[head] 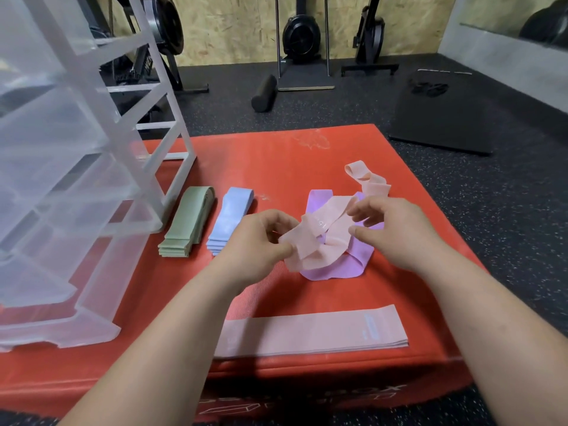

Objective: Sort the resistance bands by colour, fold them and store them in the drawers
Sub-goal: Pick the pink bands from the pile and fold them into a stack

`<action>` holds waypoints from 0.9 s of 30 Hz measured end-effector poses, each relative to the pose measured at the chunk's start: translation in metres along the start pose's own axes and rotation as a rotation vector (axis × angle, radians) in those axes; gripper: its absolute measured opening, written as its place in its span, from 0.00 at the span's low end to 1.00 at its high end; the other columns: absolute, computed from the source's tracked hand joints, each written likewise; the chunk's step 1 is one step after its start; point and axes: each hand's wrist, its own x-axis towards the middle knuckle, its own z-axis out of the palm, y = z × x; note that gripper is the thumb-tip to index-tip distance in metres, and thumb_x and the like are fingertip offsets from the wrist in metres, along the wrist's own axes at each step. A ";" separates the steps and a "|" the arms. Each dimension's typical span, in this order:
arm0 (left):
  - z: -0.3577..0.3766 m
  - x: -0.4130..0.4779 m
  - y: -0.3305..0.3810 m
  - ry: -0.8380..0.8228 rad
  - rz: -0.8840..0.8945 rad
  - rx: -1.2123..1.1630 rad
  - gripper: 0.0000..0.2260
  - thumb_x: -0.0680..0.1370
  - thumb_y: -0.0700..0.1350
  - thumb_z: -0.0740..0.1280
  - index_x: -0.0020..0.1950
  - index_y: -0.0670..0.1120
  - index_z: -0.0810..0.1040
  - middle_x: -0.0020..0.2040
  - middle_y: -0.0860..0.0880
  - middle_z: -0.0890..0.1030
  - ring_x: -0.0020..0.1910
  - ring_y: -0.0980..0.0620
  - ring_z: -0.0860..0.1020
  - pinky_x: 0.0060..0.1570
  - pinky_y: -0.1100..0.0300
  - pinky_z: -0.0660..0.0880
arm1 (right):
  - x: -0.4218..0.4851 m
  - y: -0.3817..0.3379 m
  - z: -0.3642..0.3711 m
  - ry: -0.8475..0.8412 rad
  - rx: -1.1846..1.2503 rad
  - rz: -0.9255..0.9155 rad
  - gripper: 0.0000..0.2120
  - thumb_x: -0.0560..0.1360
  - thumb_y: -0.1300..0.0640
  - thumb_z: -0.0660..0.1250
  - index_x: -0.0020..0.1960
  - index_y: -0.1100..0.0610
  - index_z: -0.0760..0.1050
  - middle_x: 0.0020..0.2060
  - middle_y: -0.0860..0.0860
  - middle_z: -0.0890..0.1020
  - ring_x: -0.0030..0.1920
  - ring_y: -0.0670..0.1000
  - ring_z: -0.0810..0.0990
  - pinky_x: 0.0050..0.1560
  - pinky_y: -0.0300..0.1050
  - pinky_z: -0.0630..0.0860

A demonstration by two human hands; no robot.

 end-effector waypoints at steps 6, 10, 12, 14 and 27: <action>-0.002 -0.005 -0.013 -0.023 -0.151 0.394 0.13 0.70 0.41 0.76 0.51 0.52 0.79 0.43 0.55 0.84 0.42 0.54 0.82 0.47 0.53 0.80 | 0.000 -0.011 0.024 -0.083 -0.098 0.013 0.14 0.76 0.49 0.75 0.62 0.44 0.82 0.53 0.37 0.83 0.53 0.44 0.79 0.48 0.40 0.69; -0.003 -0.012 -0.017 -0.006 -0.176 0.560 0.17 0.73 0.47 0.75 0.59 0.53 0.75 0.48 0.54 0.82 0.49 0.52 0.81 0.49 0.53 0.80 | 0.005 -0.017 0.044 -0.086 -0.096 0.037 0.17 0.78 0.50 0.72 0.66 0.48 0.81 0.59 0.43 0.83 0.60 0.49 0.79 0.55 0.45 0.73; -0.003 -0.012 -0.018 0.026 -0.151 0.565 0.18 0.73 0.47 0.74 0.60 0.53 0.74 0.51 0.53 0.81 0.50 0.51 0.80 0.49 0.53 0.79 | 0.011 -0.021 0.055 -0.049 -0.162 0.028 0.18 0.79 0.49 0.71 0.68 0.49 0.79 0.62 0.46 0.82 0.67 0.53 0.75 0.60 0.50 0.74; -0.002 -0.012 -0.018 0.053 -0.115 0.554 0.16 0.73 0.47 0.74 0.59 0.52 0.75 0.50 0.53 0.81 0.50 0.51 0.80 0.49 0.54 0.77 | 0.019 -0.023 0.065 -0.013 -0.206 0.045 0.17 0.80 0.46 0.68 0.67 0.50 0.80 0.62 0.48 0.82 0.71 0.54 0.69 0.62 0.55 0.74; -0.006 0.000 -0.005 0.246 0.009 -0.022 0.07 0.84 0.50 0.69 0.52 0.51 0.86 0.45 0.55 0.87 0.48 0.56 0.85 0.55 0.53 0.82 | 0.020 -0.062 0.058 0.166 0.186 -0.161 0.02 0.76 0.52 0.73 0.47 0.45 0.83 0.44 0.38 0.85 0.50 0.43 0.82 0.53 0.41 0.75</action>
